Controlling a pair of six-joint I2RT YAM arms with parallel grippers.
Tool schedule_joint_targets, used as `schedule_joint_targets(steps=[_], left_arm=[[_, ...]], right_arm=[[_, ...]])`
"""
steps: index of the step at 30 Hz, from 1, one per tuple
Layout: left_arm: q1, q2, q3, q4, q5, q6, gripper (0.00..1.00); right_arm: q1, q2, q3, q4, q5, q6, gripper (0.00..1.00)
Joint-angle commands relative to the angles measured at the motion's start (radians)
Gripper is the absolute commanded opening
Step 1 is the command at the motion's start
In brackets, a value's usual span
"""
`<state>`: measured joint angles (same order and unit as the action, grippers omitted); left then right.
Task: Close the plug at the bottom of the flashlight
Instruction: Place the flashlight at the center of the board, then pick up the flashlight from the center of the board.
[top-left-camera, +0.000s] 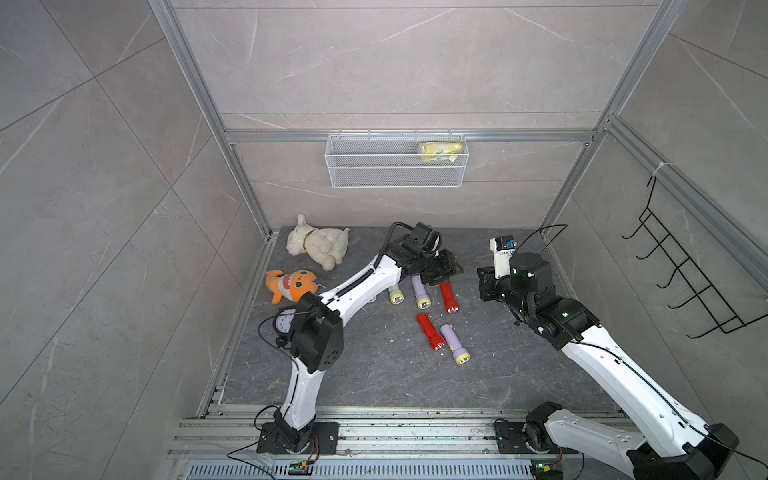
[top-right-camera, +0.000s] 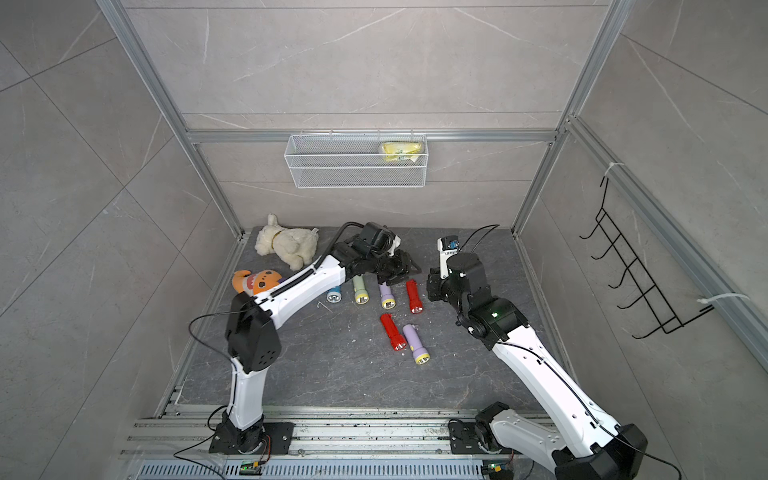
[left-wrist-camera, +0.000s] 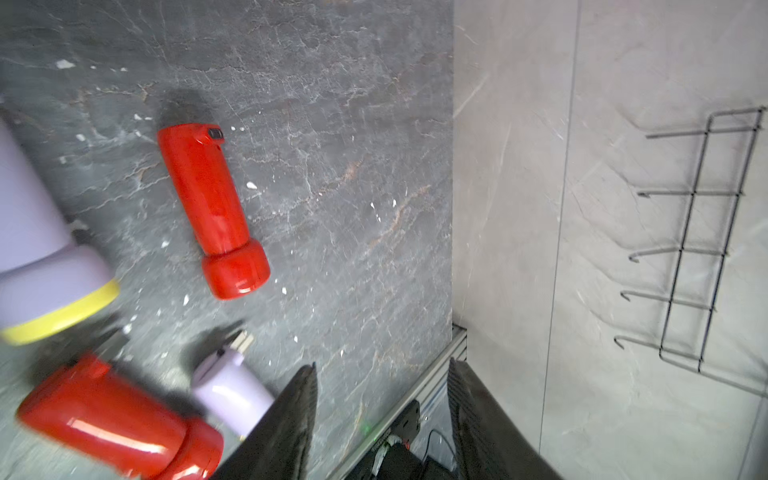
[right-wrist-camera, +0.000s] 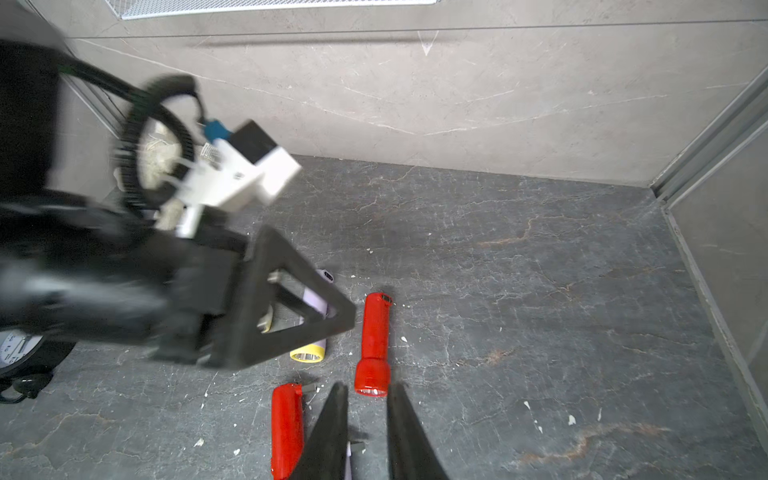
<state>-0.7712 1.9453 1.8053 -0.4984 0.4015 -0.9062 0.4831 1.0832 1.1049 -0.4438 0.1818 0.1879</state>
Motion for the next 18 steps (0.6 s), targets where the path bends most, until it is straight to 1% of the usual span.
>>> schedule_joint_targets(steps=[1,3,4,6,9,12,15,18], left_arm=[[-0.023,-0.094,-0.219,-0.034,-0.077,0.045,0.49],[-0.047,-0.134,-0.327,-0.042,-0.128,0.044,0.48],[-0.062,-0.144,-0.356,-0.052,-0.161,0.046,0.48],[-0.094,-0.143,-0.394,-0.086,-0.238,0.047,0.48],[-0.118,-0.115,-0.424,-0.100,-0.302,0.040,0.48],[-0.122,-0.085,-0.451,-0.065,-0.319,0.012,0.47],[-0.122,-0.062,-0.445,-0.045,-0.327,0.006,0.48],[-0.122,-0.045,-0.433,-0.045,-0.342,-0.002,0.51]], right_arm=[[-0.002,0.010,0.017,0.004,-0.020,0.013,0.21],[-0.003,0.012,0.019,0.004,-0.027,0.018,0.21],[-0.003,0.013,0.019,0.004,-0.033,0.019,0.21],[-0.003,0.014,0.025,-0.002,-0.048,0.024,0.21],[-0.004,0.015,0.030,-0.008,-0.058,0.028,0.21],[-0.003,0.005,0.033,-0.019,-0.062,0.027,0.21],[-0.004,-0.006,0.030,-0.024,-0.053,0.023,0.22],[-0.003,-0.006,0.025,-0.024,-0.051,0.021,0.22]])
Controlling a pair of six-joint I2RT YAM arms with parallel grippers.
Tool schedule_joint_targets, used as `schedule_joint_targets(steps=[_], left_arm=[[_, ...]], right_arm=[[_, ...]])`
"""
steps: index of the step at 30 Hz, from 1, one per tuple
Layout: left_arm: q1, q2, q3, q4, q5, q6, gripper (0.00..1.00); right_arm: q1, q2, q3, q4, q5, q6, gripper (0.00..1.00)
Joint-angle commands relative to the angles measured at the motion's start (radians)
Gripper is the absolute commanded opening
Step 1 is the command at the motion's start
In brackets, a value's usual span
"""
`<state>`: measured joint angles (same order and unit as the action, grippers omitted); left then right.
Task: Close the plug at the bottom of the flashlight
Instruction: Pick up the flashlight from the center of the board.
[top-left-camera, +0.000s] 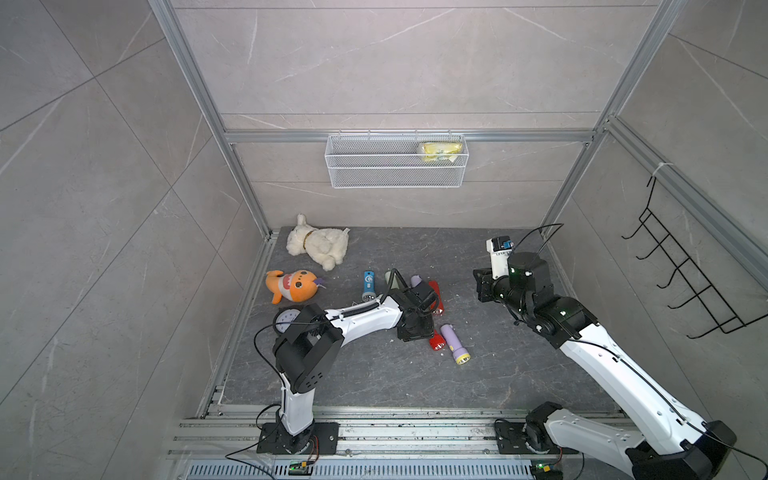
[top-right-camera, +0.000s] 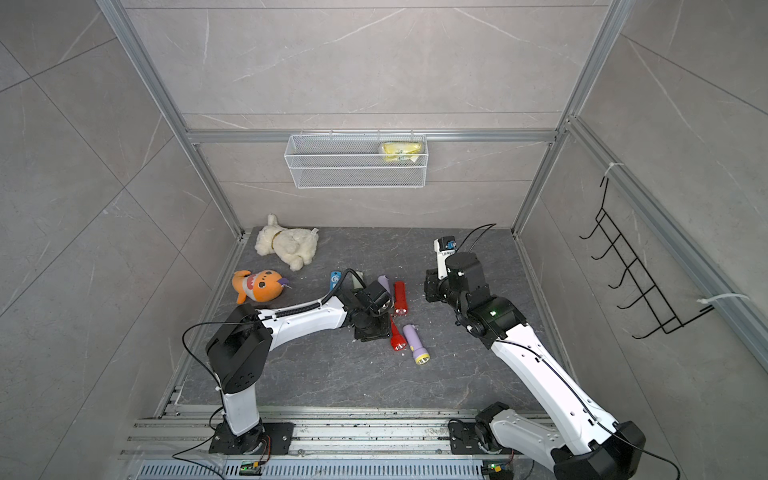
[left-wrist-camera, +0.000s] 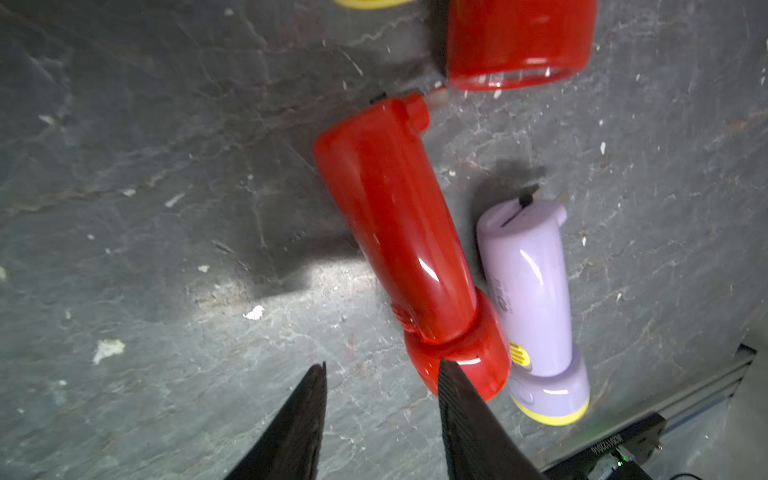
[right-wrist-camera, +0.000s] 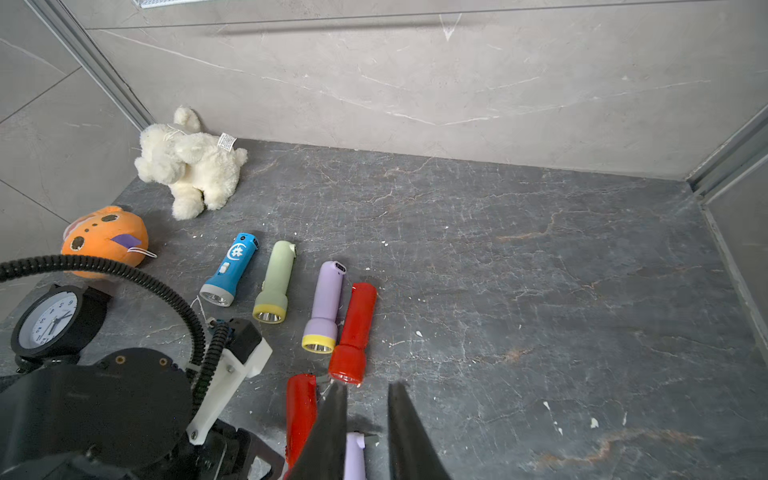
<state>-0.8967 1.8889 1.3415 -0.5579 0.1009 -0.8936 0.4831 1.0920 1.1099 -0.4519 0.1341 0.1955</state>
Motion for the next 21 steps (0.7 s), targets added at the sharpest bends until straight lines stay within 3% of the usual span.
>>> schedule_joint_targets(steps=[1,13,21], left_arm=[[0.004,0.015,0.036,0.015,-0.044,-0.015,0.52],[-0.012,0.053,0.103,0.010,-0.072,-0.042,0.56],[-0.053,0.153,0.169,-0.024,-0.085,-0.066,0.56]], right_arm=[[-0.003,-0.012,0.020,-0.016,-0.004,0.012,0.22],[-0.002,0.020,0.010,0.000,0.000,0.009,0.24],[-0.003,0.016,0.008,0.002,0.038,-0.003,0.24]])
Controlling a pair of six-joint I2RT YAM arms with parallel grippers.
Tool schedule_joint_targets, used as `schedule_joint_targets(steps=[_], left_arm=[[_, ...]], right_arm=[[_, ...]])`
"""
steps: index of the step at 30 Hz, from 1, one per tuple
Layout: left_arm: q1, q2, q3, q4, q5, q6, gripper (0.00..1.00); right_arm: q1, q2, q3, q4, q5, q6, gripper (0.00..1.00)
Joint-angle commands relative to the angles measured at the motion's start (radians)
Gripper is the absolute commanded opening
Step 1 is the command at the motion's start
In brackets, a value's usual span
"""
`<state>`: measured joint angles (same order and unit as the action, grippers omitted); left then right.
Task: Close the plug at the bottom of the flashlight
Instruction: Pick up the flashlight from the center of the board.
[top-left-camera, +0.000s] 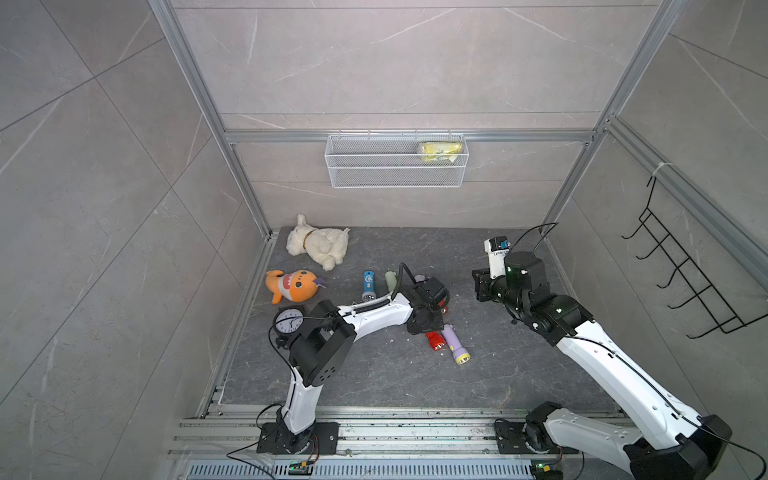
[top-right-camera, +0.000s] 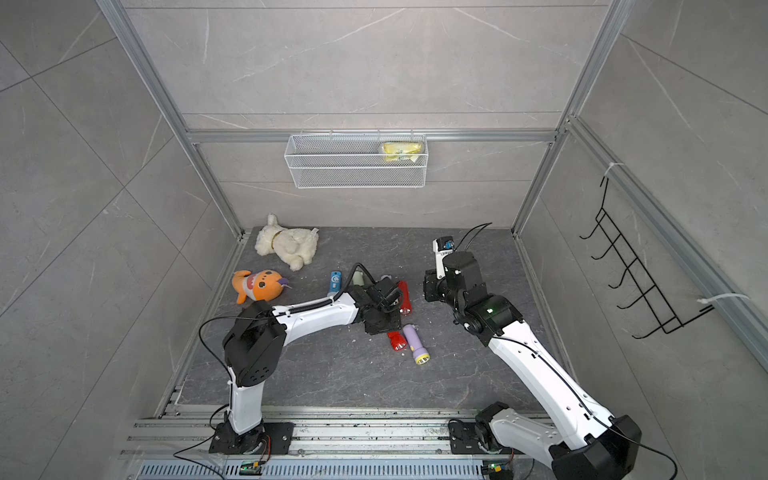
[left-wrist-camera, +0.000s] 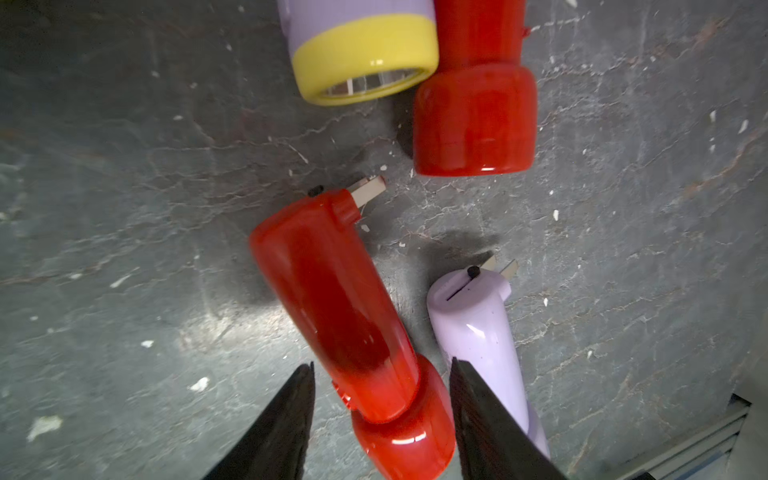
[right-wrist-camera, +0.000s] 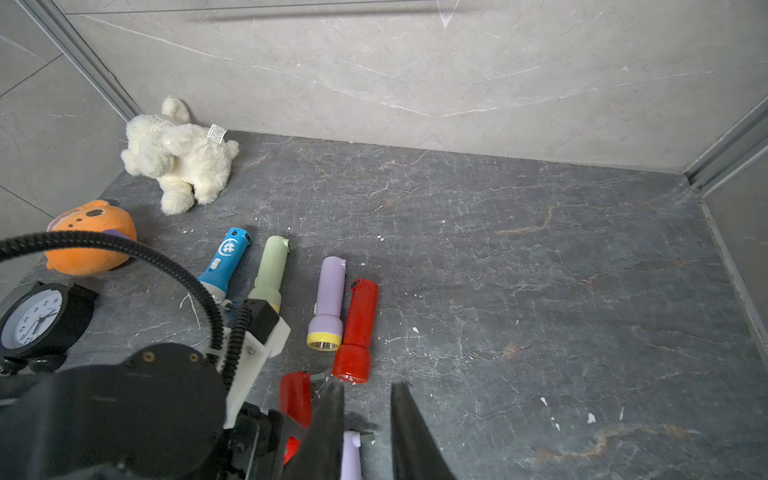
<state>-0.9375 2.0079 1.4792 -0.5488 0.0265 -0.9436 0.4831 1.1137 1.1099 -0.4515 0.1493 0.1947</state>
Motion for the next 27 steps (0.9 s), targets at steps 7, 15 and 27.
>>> schedule_joint_targets(steps=[7,15,27], left_arm=[[-0.014,0.046,0.021,-0.066,-0.028,-0.009,0.56],[-0.014,-0.020,-0.065,-0.085,-0.018,0.052,0.48],[0.001,-0.138,-0.182,-0.067,0.028,0.360,0.57]], right_arm=[[-0.003,-0.011,0.001,0.005,0.018,-0.003,0.24],[-0.002,-0.006,0.000,0.007,0.016,-0.004,0.24],[-0.002,-0.003,-0.001,0.007,0.021,-0.002,0.24]])
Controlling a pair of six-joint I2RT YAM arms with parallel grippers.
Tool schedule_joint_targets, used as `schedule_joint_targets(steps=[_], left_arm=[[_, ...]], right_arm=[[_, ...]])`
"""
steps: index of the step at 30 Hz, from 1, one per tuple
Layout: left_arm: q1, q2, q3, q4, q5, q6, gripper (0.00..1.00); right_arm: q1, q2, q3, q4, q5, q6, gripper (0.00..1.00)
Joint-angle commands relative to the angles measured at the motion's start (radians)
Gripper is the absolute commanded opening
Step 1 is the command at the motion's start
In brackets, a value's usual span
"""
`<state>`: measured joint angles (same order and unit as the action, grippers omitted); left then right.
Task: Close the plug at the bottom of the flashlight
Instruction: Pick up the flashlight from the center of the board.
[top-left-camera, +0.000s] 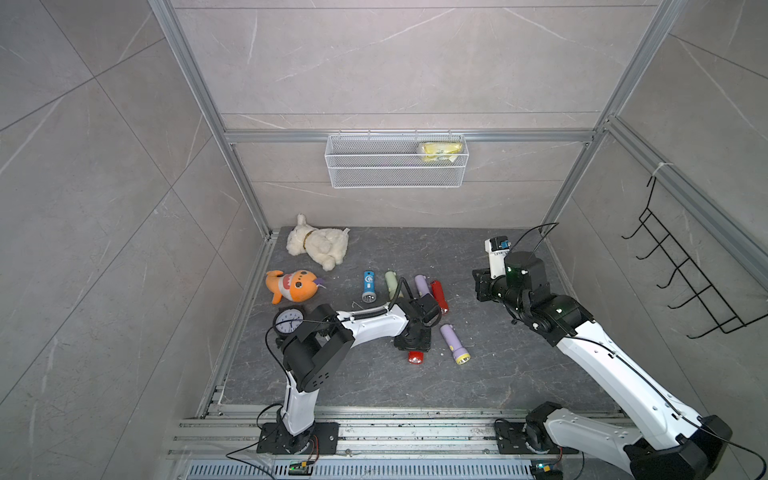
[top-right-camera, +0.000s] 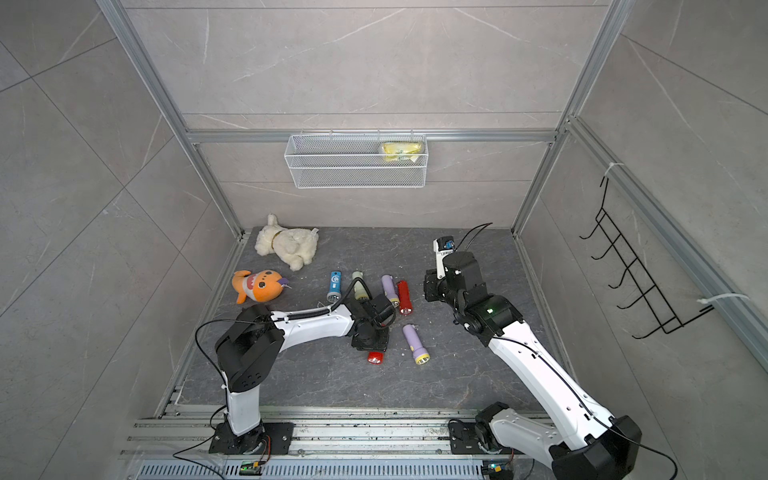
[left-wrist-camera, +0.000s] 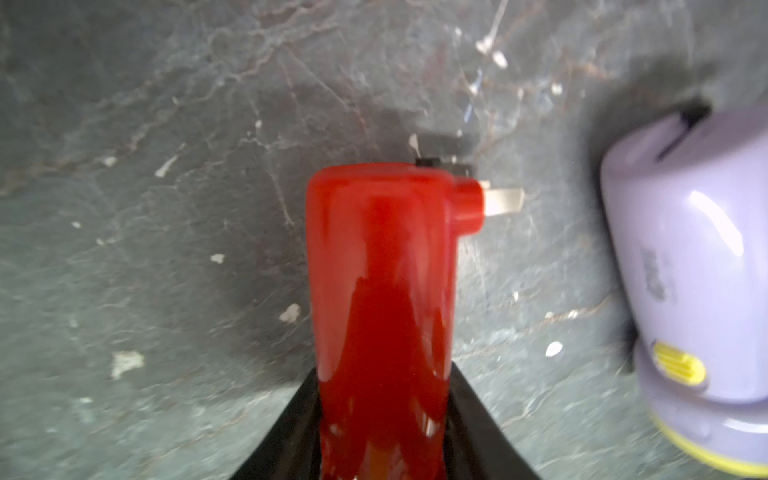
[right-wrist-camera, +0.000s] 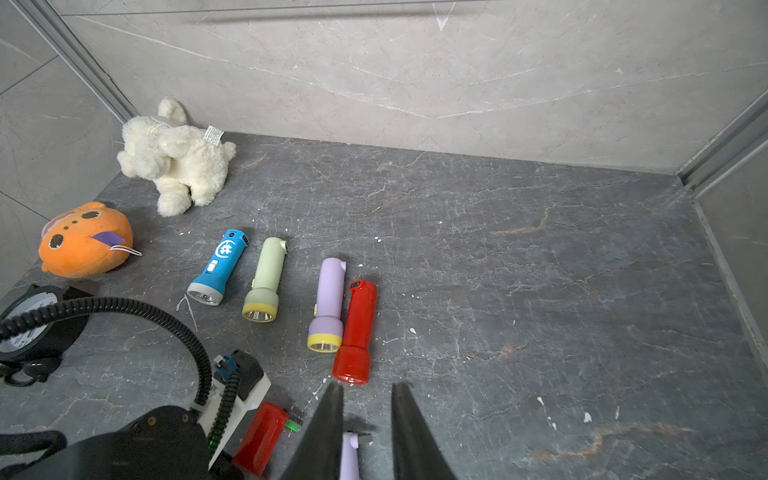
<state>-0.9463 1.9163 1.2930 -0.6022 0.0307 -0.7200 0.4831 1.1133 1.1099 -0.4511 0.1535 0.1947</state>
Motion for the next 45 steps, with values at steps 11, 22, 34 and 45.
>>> schedule_joint_targets(steps=[11,22,34,45], left_arm=[[0.086,-0.005,-0.009,0.060,0.120,0.228,0.52],[0.085,-0.027,-0.049,0.072,0.124,0.251,0.41],[0.080,0.035,-0.040,0.017,0.070,0.225,0.56],[0.066,0.010,-0.056,0.020,-0.009,0.219,0.05]], right_arm=[[-0.003,-0.011,0.001,-0.005,0.035,-0.009,0.25],[-0.002,0.011,0.007,-0.001,0.034,-0.006,0.25],[-0.004,0.013,0.001,-0.002,0.037,-0.008,0.26],[-0.003,0.016,-0.002,0.000,0.043,-0.007,0.27]])
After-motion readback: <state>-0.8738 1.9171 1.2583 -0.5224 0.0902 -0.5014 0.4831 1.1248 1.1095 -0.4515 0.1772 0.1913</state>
